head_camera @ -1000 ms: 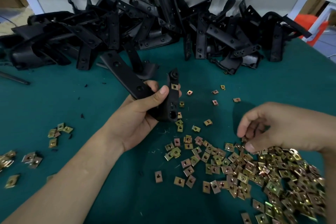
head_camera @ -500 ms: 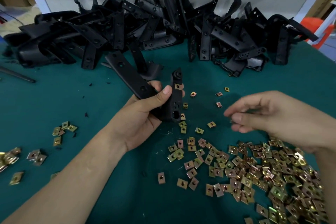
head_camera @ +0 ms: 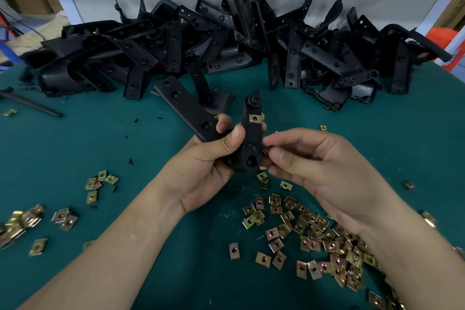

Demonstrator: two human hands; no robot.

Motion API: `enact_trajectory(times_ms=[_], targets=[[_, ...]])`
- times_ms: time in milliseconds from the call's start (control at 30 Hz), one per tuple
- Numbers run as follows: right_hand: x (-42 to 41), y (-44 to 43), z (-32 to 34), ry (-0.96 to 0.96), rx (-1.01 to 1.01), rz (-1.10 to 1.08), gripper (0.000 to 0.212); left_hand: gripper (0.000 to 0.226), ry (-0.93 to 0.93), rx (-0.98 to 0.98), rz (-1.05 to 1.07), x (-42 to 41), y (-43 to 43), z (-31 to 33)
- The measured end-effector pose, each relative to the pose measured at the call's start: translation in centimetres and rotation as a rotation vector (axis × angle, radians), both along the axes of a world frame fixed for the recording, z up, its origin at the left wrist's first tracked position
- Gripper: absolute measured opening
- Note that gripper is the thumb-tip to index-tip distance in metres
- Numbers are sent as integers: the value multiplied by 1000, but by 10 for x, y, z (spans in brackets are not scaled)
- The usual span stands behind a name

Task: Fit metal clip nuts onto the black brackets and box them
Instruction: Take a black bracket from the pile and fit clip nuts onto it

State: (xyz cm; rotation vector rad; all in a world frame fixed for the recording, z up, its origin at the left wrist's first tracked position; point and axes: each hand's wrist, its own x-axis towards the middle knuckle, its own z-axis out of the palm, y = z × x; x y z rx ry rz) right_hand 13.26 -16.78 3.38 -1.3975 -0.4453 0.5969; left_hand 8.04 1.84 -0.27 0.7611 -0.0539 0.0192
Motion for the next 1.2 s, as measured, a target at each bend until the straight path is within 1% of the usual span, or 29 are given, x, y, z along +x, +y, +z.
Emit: enact_trajectory(times_ms=[100,233,333,500,600,700,800,933,1000,1200], targets=[[-4,4,-1,64,37,-4,18,25,11,-2,14,1,1,-1],[-7,6,0,73,48,-42,18,32,10,-13,28,1,4,-2],[-8,8,1,71,42,-60,18,28,-7,14,9,1,4,-3],[-11,10,-1,61,49,-55,17,30,-10,22,17,2,5,-4],[-11,11,-2,48,44,-60,19,30,-10,15,22,1,5,-4],[-12,11,-2,55,46,-49,17,28,-21,23,15,1,4,-5],[-11,11,-1,83,54,-50,19,26,-35,37,0,2,4,-4],[-10,10,0,171,64,-45,31,26,-45,49,-13,1,3,-4],[-10,10,0,196,74,-27,29,24,-54,37,-32,1,3,-4],[-9,10,0,178,57,7,21,32,-63,50,-39,1,2,-5]])
